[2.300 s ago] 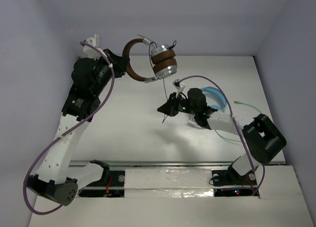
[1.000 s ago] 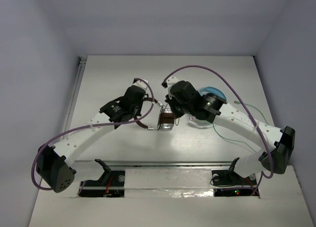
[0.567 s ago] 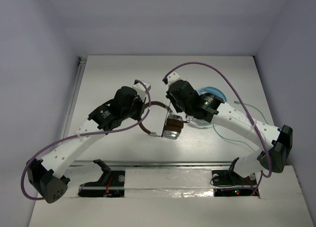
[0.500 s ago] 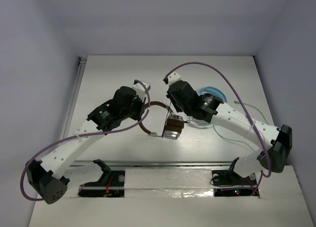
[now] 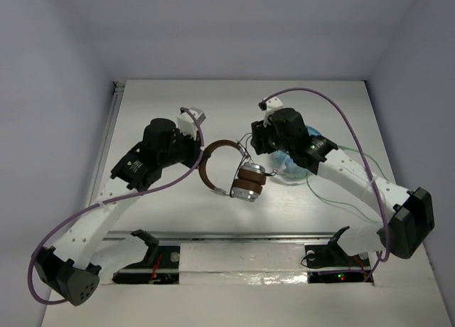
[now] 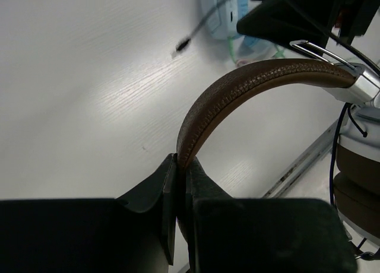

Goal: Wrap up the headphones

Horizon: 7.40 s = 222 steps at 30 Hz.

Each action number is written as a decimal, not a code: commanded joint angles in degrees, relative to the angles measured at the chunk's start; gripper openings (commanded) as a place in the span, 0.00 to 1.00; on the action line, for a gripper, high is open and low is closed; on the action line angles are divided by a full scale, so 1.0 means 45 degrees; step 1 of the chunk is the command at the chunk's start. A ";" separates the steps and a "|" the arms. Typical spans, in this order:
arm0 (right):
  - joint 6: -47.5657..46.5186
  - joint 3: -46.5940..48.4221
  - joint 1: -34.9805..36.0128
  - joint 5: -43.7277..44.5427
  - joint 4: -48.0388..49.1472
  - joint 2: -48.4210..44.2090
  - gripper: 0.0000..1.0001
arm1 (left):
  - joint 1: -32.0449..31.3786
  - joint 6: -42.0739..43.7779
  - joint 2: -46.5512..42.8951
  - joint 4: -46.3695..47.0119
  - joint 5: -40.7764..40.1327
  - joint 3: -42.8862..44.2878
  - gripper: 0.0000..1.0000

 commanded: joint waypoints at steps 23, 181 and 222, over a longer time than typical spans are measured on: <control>0.2327 -0.5439 -0.1175 -0.7303 1.1186 -0.2873 0.46 | 0.2498 -0.4409 0.0802 0.3402 0.4098 0.3578 0.00; 1.1822 -0.0343 -0.0236 0.1002 0.8783 0.3942 0.43 | -0.4572 -0.8004 0.4045 0.3167 -0.8559 -0.1207 0.00; 0.5960 -0.4775 -0.1370 -0.0194 0.5972 -0.5197 0.75 | 0.2596 -0.2515 1.3595 0.6820 -0.5942 0.6937 0.15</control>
